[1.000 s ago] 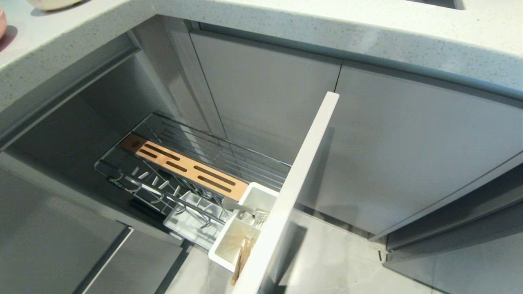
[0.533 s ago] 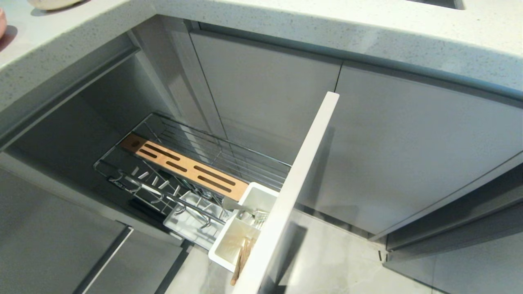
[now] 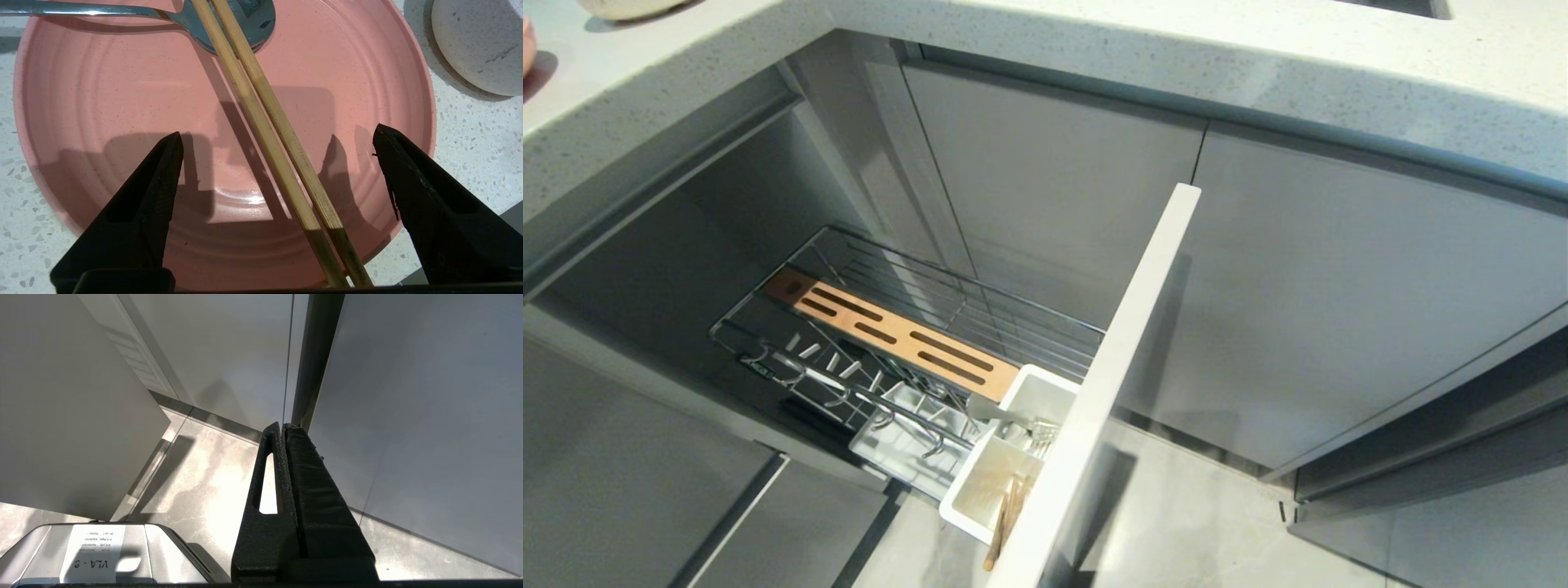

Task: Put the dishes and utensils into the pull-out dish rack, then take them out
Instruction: Pick up the chopsticks and place it in the cupboard

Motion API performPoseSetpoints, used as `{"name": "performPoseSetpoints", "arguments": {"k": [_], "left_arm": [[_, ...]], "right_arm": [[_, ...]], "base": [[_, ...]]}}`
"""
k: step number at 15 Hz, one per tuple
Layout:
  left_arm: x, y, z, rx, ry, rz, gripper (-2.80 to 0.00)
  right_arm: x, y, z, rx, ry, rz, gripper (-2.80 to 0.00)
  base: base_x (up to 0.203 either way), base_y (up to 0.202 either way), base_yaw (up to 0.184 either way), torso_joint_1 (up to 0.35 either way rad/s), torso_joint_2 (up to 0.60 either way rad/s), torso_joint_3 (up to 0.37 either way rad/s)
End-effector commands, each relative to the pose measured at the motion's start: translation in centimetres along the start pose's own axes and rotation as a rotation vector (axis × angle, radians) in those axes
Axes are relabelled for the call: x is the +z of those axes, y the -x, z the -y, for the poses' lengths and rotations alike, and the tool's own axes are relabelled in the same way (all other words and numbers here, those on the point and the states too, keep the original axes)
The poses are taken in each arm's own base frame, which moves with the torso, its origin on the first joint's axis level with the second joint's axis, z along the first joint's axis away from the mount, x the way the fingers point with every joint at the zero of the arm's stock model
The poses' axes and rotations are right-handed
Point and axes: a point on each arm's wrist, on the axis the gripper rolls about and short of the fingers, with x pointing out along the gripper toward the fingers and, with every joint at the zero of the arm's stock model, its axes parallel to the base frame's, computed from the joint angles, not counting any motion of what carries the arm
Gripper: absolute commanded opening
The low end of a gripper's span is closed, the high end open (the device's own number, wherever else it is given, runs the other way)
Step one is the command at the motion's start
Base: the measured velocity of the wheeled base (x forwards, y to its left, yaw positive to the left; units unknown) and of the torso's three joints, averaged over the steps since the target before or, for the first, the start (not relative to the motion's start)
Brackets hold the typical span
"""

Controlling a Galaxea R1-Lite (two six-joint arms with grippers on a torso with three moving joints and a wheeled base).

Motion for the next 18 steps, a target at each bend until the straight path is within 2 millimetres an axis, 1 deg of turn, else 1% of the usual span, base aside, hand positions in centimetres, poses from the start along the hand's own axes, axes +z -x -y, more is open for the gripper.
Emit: {"name": "performPoseSetpoints", "arguments": {"k": [1, 6, 7, 18], "left_arm": [[-0.05, -0.05, -0.01, 0.004, 0.002, -0.003, 0.0], [-0.14, -0.35, 0.06, 0.008, -0.001, -0.009, 0.0], [-0.15, -0.35, 0.05, 0.008, -0.001, -0.01, -2.8], [-0.15, -0.35, 0.08, 0.006, -0.001, -0.01, -2.8]], "right_arm": [[-0.04, -0.02, 0.0, 0.0, 0.0, -0.002, -2.8], [-0.04, -0.02, 0.0, 0.0, 0.0, -0.002, -2.8], [-0.04, -0.02, 0.0, 0.0, 0.0, -0.002, -2.8], [-0.04, -0.02, 0.0, 0.0, 0.0, -0.002, -2.8]], "base": [[0.0, 0.0, 0.0, 0.0, 0.0, 0.0], [0.0, 0.0, 0.0, 0.0, 0.0, 0.0], [0.0, 0.0, 0.0, 0.0, 0.0, 0.0], [0.0, 0.0, 0.0, 0.0, 0.0, 0.0]]}}
